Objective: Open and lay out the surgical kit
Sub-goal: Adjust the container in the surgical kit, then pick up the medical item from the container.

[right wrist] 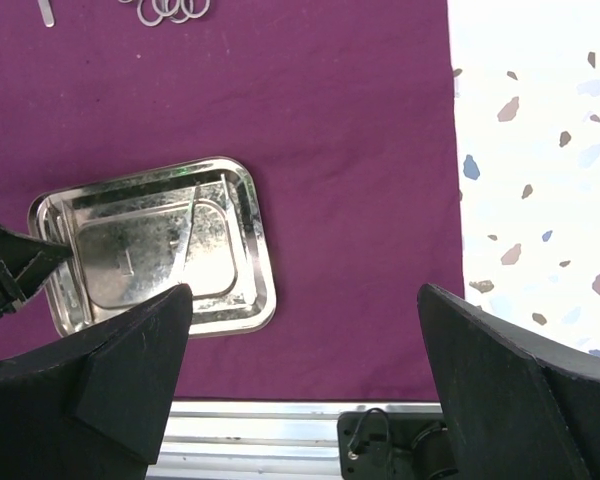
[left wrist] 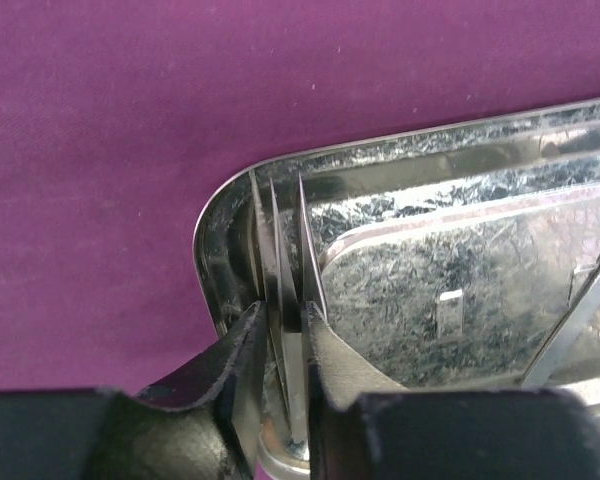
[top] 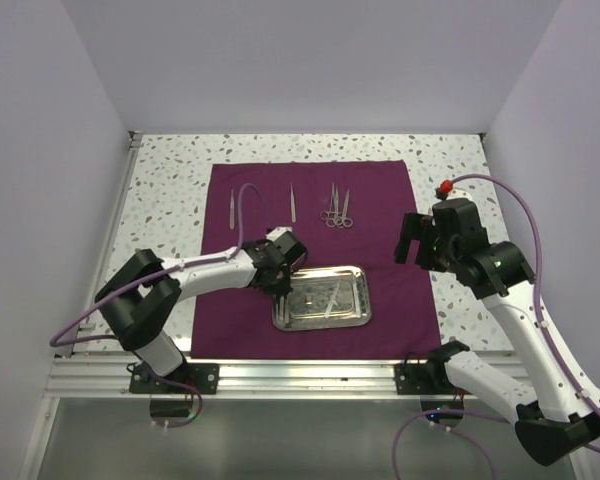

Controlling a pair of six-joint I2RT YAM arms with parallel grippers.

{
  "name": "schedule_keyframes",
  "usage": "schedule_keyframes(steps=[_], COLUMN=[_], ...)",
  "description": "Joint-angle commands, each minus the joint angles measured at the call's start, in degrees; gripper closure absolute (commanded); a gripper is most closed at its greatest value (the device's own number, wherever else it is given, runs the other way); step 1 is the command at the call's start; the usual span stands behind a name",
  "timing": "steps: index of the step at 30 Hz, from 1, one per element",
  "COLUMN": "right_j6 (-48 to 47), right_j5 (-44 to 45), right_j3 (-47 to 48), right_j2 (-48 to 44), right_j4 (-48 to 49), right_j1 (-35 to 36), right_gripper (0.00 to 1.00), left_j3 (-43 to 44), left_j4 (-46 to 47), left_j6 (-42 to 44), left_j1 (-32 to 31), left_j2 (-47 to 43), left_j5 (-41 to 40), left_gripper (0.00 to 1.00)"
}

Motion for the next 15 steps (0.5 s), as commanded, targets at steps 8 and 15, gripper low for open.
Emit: schedule_keyframes(steps=[8,15], right_j6=[-1.2,-0.59], right_j5=[2.1,2.18], right_j3=[1.08,0.73], right_j2=[-0.11,0.25], right_j4=[-1.1,-0.04], right_j1=[-0.02,-0.11], right_gripper=[0.02,0.02], left_j3=[3.93,12.54], left_j4=[3.0,-6.83], left_j6=[2.28,3.69], left_j1=[0.06,0.06], left_j2=[4.59,-0.67], left_j5=[0.41,-1.26], left_gripper=[1.0,1.0])
